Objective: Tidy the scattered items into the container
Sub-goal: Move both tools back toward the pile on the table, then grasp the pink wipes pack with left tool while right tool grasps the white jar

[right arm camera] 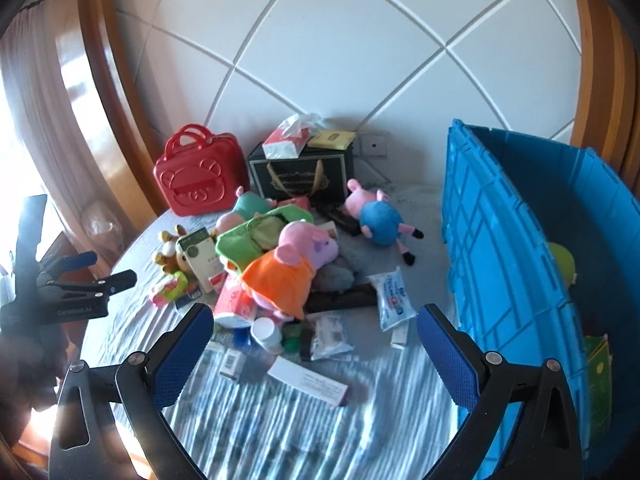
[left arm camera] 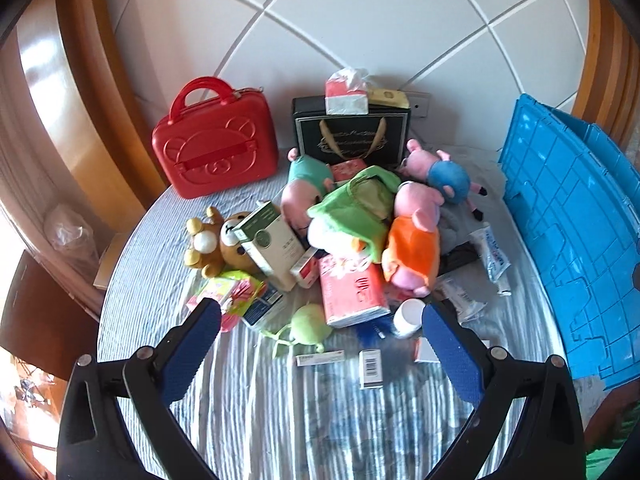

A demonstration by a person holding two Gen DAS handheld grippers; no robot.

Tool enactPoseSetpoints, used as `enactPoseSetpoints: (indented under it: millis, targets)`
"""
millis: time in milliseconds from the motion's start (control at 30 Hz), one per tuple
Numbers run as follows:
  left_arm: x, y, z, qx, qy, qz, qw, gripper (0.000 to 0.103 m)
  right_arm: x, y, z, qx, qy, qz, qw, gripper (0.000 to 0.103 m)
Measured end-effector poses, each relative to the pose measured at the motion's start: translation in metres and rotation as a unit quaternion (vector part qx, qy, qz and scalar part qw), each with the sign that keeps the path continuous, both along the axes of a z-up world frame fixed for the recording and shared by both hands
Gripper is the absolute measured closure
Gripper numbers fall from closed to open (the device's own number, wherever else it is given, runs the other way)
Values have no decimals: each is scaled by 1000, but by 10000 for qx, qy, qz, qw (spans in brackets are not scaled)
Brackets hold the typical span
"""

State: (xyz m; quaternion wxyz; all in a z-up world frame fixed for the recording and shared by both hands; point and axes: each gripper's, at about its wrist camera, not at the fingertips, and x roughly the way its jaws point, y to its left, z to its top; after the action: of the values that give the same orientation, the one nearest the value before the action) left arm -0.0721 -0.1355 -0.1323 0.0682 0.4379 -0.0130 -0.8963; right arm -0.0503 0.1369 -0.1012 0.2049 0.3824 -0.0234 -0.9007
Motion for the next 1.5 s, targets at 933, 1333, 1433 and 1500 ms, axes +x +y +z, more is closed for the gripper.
enactPoseSetpoints:
  millis: [933,1333,1433,1500]
  targets:
    - [-52,-154,-215,-1265,-321,-998,9864,3,-27,-175,-186,726,-1333,43,9884,0]
    - [-91,-168,-243,-1346,200,-1858,9731,28,-62,-191,-232,846,-1546,-316,9838,0]
    - [-93,-168,-243,-1158,222,-1906,9746,41,-70,-194,-237,889,-1427,-407,9849,0]
    - [-90,-169,-241,-1091,285,-1851,9762,45,-76,-196,-243,990,-1418,-472,9838,1]
